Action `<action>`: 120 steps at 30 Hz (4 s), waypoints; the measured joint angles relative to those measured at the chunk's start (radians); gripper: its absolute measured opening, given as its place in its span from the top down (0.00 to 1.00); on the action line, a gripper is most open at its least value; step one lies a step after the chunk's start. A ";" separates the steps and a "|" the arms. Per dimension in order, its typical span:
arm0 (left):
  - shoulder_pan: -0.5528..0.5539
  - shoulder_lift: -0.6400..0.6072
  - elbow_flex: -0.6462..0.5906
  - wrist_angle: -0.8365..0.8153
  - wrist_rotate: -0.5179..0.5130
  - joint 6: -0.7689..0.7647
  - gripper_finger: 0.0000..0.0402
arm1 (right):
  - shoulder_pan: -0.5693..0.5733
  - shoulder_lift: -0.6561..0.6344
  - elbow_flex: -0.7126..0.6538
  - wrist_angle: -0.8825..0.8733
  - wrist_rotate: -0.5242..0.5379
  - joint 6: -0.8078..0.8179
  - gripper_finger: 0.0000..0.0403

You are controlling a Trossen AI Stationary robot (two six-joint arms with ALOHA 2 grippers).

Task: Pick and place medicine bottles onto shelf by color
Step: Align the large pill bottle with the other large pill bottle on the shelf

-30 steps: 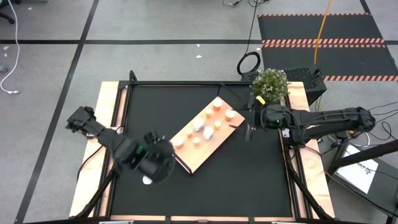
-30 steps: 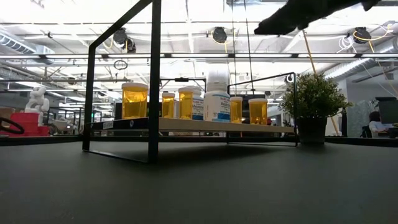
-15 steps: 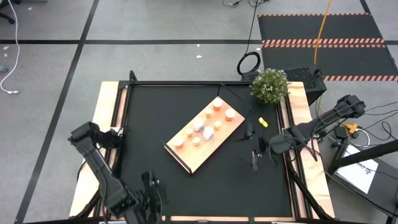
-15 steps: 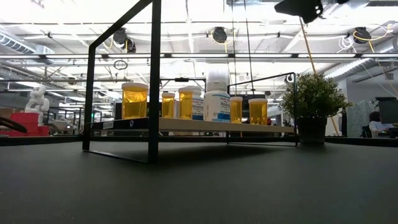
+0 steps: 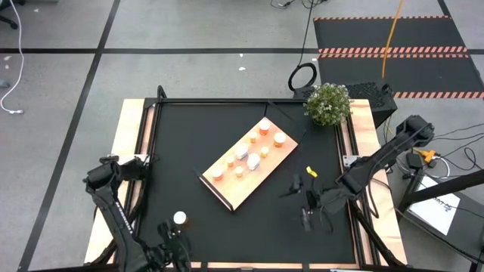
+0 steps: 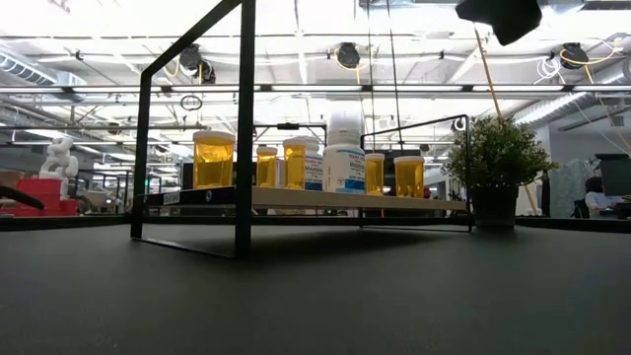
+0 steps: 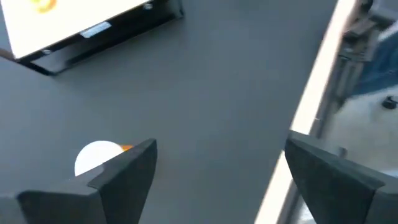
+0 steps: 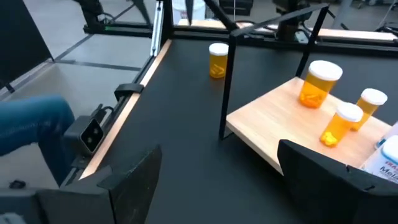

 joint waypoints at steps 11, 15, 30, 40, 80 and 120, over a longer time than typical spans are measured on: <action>0.046 0.001 -0.151 -0.050 0.027 -0.110 0.17 | -0.001 0.022 0.000 -0.008 0.000 -0.007 0.22; 0.051 0.000 -0.197 -0.057 0.046 -0.148 0.17 | -0.001 0.022 0.000 -0.015 0.000 -0.004 0.22; 0.010 -0.202 -0.512 0.171 0.021 -0.258 0.16 | -0.001 0.022 0.000 -0.024 -0.002 0.000 0.22; -0.001 -0.235 -0.720 0.396 0.014 -0.274 0.16 | -0.001 0.022 0.000 -0.024 -0.004 0.000 0.22; 0.206 -0.235 -0.292 0.615 -0.119 0.481 0.45 | 0.012 0.375 0.155 0.402 0.123 0.039 0.22; 0.444 -0.183 -0.248 1.004 0.011 1.082 0.47 | -0.016 0.547 0.396 0.261 0.176 -0.042 0.28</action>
